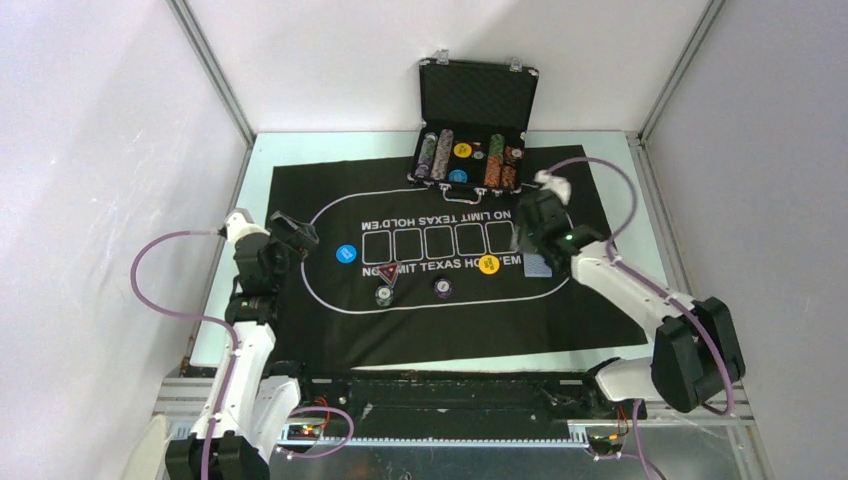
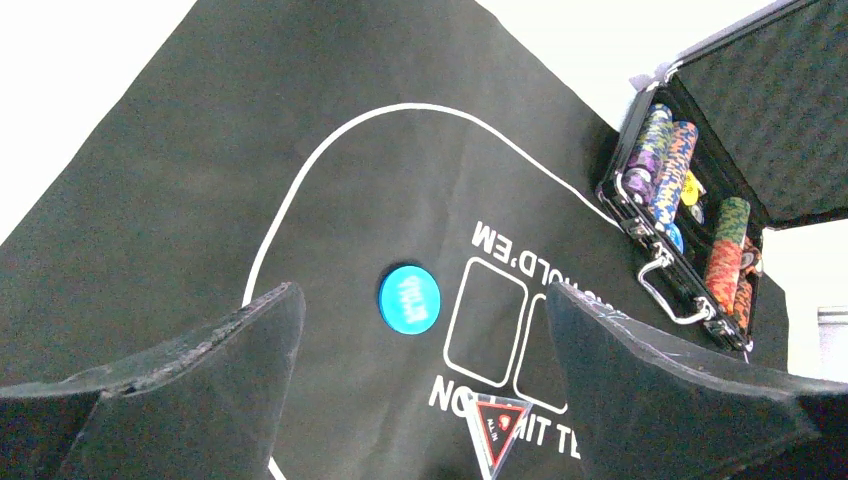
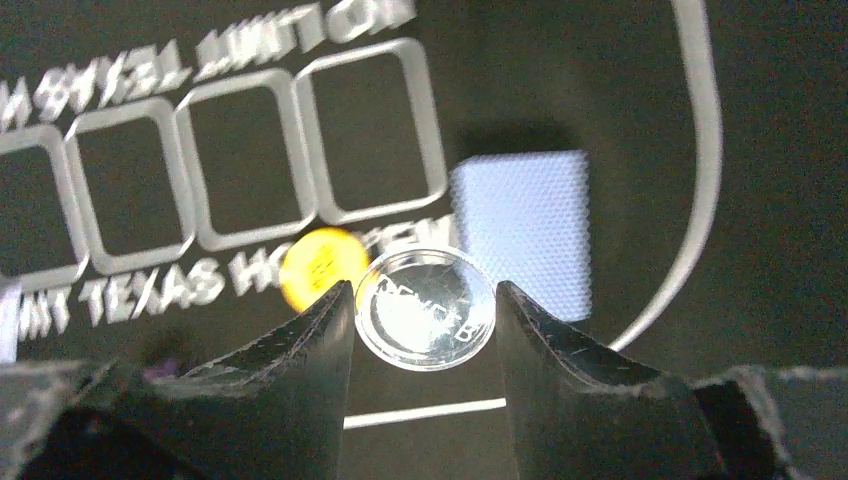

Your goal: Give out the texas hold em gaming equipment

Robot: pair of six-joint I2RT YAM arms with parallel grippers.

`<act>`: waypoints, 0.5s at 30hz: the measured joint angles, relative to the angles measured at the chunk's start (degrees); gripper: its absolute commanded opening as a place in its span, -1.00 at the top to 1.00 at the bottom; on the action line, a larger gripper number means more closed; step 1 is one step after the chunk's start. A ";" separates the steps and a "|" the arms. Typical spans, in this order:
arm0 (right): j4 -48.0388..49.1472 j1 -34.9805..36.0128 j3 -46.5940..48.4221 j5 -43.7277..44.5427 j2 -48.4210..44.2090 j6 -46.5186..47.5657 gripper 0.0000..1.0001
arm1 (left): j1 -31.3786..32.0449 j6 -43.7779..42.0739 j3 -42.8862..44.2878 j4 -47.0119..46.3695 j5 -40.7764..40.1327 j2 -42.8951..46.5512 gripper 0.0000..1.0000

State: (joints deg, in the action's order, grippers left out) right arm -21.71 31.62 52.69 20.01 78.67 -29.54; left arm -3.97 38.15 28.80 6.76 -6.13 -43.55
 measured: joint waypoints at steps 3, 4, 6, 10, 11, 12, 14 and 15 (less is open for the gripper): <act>0.13 -10.60 -0.90 0.13 -1.88 -0.74 0.49 | 0.00 0.00 0.00 0.00 0.28 -0.35 -0.97; 0.33 -13.92 -1.07 0.09 -1.92 -0.92 0.48 | 0.00 0.02 0.00 0.02 0.28 -0.44 -0.97; 0.87 -20.17 -1.44 -0.26 -1.64 -1.01 0.47 | 0.00 0.00 0.02 0.02 0.33 -0.66 -0.97; 2.78 -31.50 -0.94 -1.97 2.16 -1.14 0.48 | 0.00 0.00 0.02 0.00 0.48 -1.05 -0.97; 3.58 -33.51 -0.46 -2.45 4.24 -1.14 0.48 | 0.00 0.00 0.02 0.02 0.50 -1.11 -0.97; 4.11 -35.56 0.15 -2.60 6.62 -1.11 0.45 | 0.00 0.00 0.02 0.02 0.61 -1.20 -0.97; 4.59 -38.01 1.64 -3.32 11.21 -1.07 0.43 | 0.00 -0.02 0.02 -0.02 0.90 -1.33 -0.97; 4.76 -38.66 2.51 -3.61 13.57 -1.03 0.43 | 0.00 -0.02 0.02 -0.02 1.11 -1.36 -0.97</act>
State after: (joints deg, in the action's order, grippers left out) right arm -16.95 -7.05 55.20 16.40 92.25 -30.57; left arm -3.97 38.13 28.82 6.74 -5.02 -44.91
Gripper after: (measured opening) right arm 0.526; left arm 0.985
